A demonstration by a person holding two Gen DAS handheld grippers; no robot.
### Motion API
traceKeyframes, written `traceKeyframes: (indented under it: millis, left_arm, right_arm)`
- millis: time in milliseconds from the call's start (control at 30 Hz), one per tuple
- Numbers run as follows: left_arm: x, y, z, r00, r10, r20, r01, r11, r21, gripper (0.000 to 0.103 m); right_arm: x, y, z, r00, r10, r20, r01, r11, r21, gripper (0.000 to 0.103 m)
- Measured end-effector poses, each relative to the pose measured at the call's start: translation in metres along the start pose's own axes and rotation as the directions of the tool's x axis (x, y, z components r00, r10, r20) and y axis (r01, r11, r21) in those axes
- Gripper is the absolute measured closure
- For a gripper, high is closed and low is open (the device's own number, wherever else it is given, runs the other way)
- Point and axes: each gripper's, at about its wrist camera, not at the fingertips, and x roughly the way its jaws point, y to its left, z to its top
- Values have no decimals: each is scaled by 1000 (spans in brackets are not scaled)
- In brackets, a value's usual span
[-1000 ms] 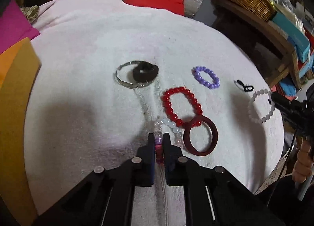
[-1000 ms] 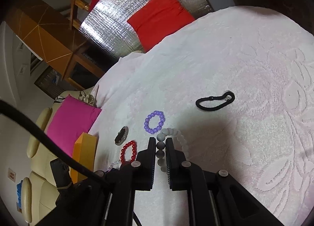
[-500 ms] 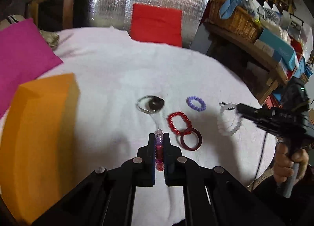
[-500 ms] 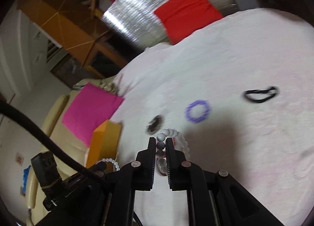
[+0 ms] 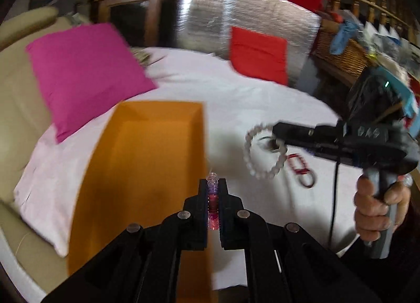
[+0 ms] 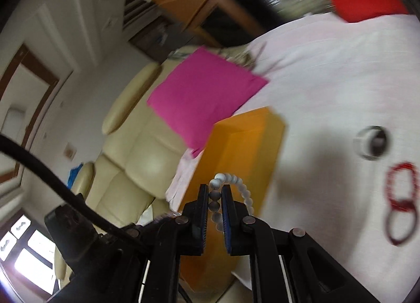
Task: Organize jewelry
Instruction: 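Lower both bracelets into the orange box and open both tools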
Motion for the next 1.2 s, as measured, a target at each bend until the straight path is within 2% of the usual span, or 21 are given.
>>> traceKeyframes:
  millis: [167,333,433,600,667,733,767,800,933,1100,1200]
  left_arm:
    - [19,32,-18,995,63,-74,-68,996,-65,97]
    - [48,45,-35,977,130,-166,-144,987,-70,96]
    - [64,47,-43,965,151,-213,-168,984,-65,96]
    - [78,46,-46,954,163,-253,-185,980,-69,96]
    - [79,45,-44,952,170,-255,-194,978,-72,92]
    - [78,43,-41,952,180,-250,-204,976,-77,77]
    - [76,41,-39,953,186,-239,-210,975,-78,70]
    - [74,39,-37,955,192,-228,-214,974,-77,66]
    - [68,24,-28,962,191,-195,-207,976,-67,65]
    - [64,-13,-14,976,158,-153,-160,987,-2,62]
    - [65,-44,-8,983,122,-138,-117,992,44,59]
  right_arm:
    - [59,25,1,995,35,-91,-38,999,-30,92]
    - [104,24,-8,986,0,-167,-6,999,-34,92]
    - [119,16,-10,982,-47,-181,39,998,-47,92]
    - [130,6,0,982,-114,-152,105,993,-60,88]
    - [128,3,8,984,-111,-140,104,993,-59,88]
    - [120,2,15,987,-116,-113,110,992,-57,81]
    - [113,2,17,988,-116,-98,110,992,-57,81]
    - [104,-1,19,991,-111,-72,107,993,-55,81]
    - [72,-14,24,991,-135,-20,135,990,-40,81]
    - [22,-42,24,984,-177,29,177,984,8,81]
    - [-18,-68,24,971,-230,61,227,973,50,69]
